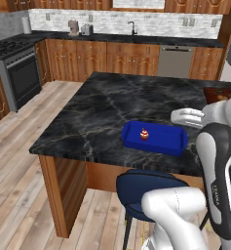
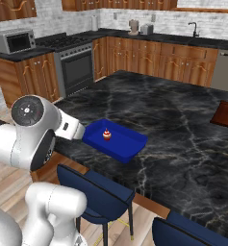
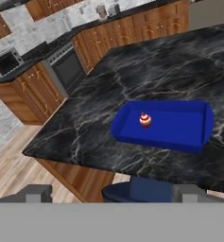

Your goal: Take the cupcakes from the fridge and place them on the empty tray on the dining counter.

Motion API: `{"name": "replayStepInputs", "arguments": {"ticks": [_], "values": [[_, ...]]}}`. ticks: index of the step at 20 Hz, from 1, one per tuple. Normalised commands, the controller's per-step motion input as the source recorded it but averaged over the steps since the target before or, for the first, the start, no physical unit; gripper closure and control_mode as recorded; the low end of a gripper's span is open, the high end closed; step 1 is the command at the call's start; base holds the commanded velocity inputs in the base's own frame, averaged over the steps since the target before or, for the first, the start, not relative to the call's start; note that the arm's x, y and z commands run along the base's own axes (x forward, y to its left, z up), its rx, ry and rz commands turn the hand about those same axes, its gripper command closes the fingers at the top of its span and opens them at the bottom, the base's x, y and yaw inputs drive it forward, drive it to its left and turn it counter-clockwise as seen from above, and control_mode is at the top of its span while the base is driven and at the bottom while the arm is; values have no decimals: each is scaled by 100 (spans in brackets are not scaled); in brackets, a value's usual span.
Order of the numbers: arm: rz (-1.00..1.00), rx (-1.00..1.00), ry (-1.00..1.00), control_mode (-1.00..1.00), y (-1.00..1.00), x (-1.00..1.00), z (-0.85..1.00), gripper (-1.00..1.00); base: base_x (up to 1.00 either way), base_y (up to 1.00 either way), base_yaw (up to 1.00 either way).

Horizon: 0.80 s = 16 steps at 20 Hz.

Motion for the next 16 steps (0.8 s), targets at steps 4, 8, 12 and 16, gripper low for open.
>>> {"name": "replayStepInputs", "arguments": {"ticks": [4, 8, 12, 16], "values": [[3, 0, 0, 100, -8, 0, -4, -100, -1, -7, 4], [0, 0, 0, 100, 0, 0, 0, -100, -71, -1, 11], [0, 0, 0, 100, 0, 0, 0, -100, -82, 34, 7], [0, 0, 0, 100, 0, 0, 0, -100, 26, 90, -4]]}}
